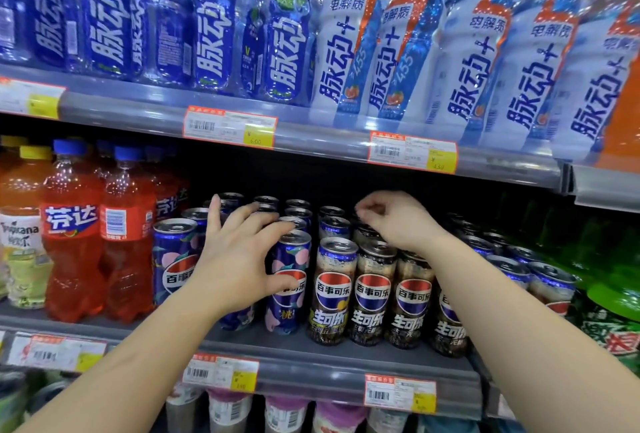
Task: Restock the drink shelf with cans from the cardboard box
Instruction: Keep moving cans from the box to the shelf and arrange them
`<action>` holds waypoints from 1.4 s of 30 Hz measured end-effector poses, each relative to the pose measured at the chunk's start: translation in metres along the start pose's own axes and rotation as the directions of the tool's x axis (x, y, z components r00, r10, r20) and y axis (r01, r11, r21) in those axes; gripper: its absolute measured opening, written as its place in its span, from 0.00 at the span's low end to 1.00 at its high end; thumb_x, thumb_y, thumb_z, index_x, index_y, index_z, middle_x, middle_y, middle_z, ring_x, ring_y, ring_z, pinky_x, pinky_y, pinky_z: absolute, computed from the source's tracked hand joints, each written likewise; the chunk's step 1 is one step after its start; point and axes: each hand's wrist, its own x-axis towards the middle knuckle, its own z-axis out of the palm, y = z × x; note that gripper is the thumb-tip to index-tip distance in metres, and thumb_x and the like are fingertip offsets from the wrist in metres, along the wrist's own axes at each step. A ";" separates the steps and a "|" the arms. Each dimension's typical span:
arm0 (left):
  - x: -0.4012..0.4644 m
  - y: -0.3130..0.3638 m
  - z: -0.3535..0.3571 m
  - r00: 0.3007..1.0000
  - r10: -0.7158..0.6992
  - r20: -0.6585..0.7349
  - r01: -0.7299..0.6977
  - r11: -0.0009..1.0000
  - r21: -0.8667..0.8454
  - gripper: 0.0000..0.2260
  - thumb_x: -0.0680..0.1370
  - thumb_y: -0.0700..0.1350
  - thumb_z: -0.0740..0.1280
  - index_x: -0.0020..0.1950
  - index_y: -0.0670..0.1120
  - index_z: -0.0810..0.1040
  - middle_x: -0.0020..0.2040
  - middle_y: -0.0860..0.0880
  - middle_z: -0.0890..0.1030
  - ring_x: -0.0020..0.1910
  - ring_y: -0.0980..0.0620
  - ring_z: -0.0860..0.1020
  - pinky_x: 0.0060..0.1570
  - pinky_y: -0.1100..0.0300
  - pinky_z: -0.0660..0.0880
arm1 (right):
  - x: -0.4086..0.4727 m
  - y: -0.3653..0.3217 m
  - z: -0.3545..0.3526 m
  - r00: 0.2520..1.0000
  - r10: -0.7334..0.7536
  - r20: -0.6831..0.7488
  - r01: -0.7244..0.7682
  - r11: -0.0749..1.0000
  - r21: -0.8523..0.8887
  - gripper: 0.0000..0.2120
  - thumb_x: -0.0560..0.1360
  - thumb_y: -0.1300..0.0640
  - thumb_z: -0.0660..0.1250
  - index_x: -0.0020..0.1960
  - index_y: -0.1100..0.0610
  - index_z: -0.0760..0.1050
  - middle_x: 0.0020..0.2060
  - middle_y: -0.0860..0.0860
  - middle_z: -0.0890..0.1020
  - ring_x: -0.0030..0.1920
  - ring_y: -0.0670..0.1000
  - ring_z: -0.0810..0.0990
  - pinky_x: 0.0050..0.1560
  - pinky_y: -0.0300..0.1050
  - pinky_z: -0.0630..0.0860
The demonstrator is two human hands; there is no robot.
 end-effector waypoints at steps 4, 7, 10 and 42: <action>0.005 0.014 0.004 0.998 0.044 -0.035 -0.046 0.998 -0.036 0.36 0.61 0.74 0.59 0.62 0.56 0.77 0.59 0.52 0.80 0.65 0.43 0.73 0.71 0.39 0.39 | 0.019 -0.001 0.014 0.988 0.062 0.140 -0.039 0.986 -0.161 0.08 0.74 0.48 0.70 0.52 0.44 0.82 0.56 0.43 0.82 0.58 0.49 0.78 0.63 0.51 0.73; 0.006 0.020 0.006 0.998 0.046 -0.035 -0.048 0.998 -0.049 0.36 0.61 0.74 0.59 0.63 0.56 0.76 0.60 0.52 0.80 0.66 0.43 0.72 0.71 0.39 0.39 | 0.021 -0.005 0.020 0.985 0.072 0.159 -0.041 0.981 -0.191 0.10 0.74 0.47 0.70 0.56 0.43 0.81 0.59 0.42 0.81 0.61 0.49 0.77 0.67 0.51 0.69; 0.006 0.020 0.006 0.999 0.038 -0.030 -0.040 0.998 -0.057 0.36 0.61 0.74 0.59 0.63 0.57 0.76 0.60 0.52 0.80 0.66 0.43 0.72 0.71 0.40 0.38 | 0.022 -0.003 0.020 0.983 0.060 0.173 -0.031 0.986 -0.166 0.11 0.73 0.47 0.71 0.56 0.42 0.81 0.52 0.40 0.82 0.59 0.48 0.77 0.67 0.52 0.68; -0.001 0.029 0.010 1.000 -0.030 0.001 0.030 0.994 -0.109 0.37 0.61 0.76 0.60 0.63 0.56 0.76 0.62 0.53 0.79 0.68 0.44 0.70 0.71 0.42 0.37 | 0.026 0.055 -0.009 0.977 0.109 0.185 -0.082 0.985 -0.152 0.05 0.71 0.48 0.74 0.39 0.41 0.79 0.39 0.37 0.80 0.53 0.47 0.80 0.65 0.51 0.71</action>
